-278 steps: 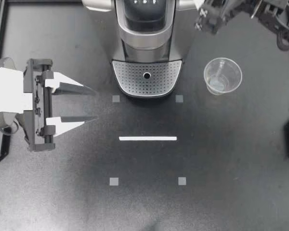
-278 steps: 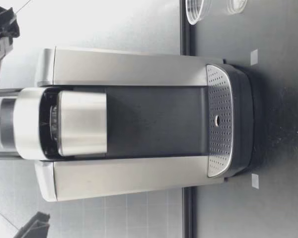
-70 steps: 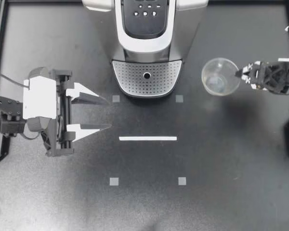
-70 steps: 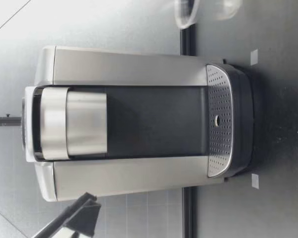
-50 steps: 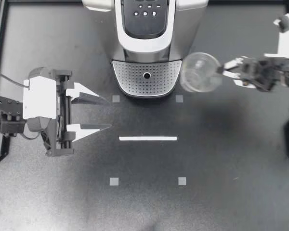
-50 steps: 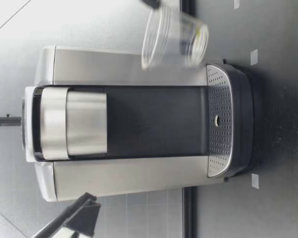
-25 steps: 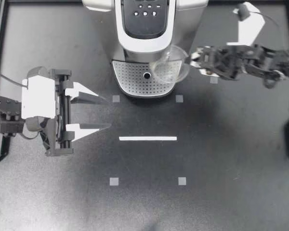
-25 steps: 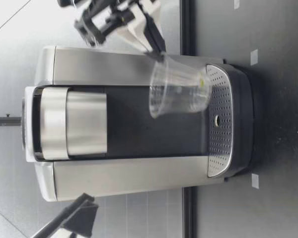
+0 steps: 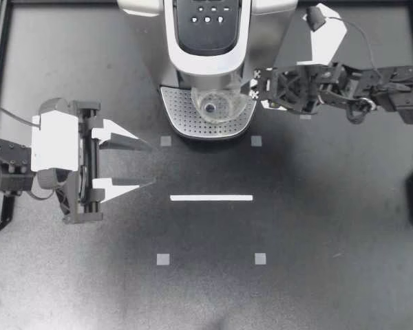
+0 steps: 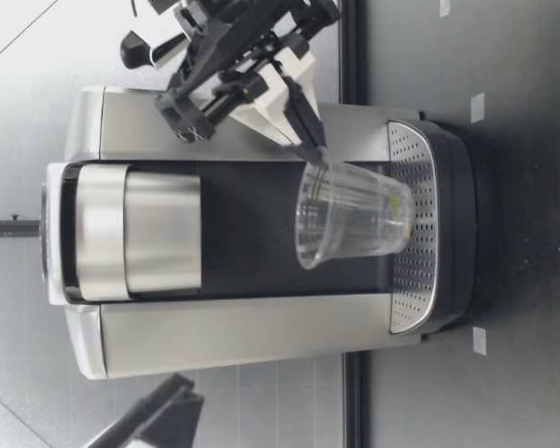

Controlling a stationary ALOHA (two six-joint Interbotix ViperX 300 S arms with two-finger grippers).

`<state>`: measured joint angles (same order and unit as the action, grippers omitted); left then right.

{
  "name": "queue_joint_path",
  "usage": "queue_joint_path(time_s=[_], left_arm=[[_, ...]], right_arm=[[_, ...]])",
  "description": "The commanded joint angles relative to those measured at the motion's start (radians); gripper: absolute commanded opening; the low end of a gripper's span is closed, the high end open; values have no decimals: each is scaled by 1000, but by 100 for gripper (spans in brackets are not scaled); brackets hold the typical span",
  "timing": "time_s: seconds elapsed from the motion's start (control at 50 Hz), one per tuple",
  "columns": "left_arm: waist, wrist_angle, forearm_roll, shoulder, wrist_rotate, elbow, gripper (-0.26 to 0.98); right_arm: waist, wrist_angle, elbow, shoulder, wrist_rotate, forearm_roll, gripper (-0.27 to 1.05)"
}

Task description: Place the coffee capsule inside the capsule container, then place the cup onto the center of the cup tray, then push the 'Hot Water' and 'Travel Mug' buttons.

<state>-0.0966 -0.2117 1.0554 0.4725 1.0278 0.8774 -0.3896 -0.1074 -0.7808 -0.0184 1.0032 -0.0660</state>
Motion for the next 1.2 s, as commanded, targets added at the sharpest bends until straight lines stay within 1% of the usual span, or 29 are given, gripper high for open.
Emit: queue_joint_path(time_s=[0.0, 0.52, 0.68, 0.88, 0.96, 1.04, 1.18], left_arm=[[3, 3, 3, 23, 3, -9, 49], [3, 3, 3, 48, 3, 3, 49], [3, 3, 3, 49, 3, 3, 49], [3, 3, 3, 48, 3, 2, 49], [3, 3, 3, 49, 3, 3, 49], [3, 3, 3, 48, 3, 3, 49], [3, 3, 3, 48, 3, 3, 49]], right_arm=[[5, -3, 25, -6, -2, 2, 11], [6, 15, 48, 14, -2, 2, 13], [6, 15, 48, 12, -2, 2, 20], [6, 15, 55, 12, -2, 2, 38], [6, 11, 58, 14, -2, 2, 44], [9, 8, 60, 12, -2, 2, 47], [11, 8, 55, -3, -3, 2, 47]])
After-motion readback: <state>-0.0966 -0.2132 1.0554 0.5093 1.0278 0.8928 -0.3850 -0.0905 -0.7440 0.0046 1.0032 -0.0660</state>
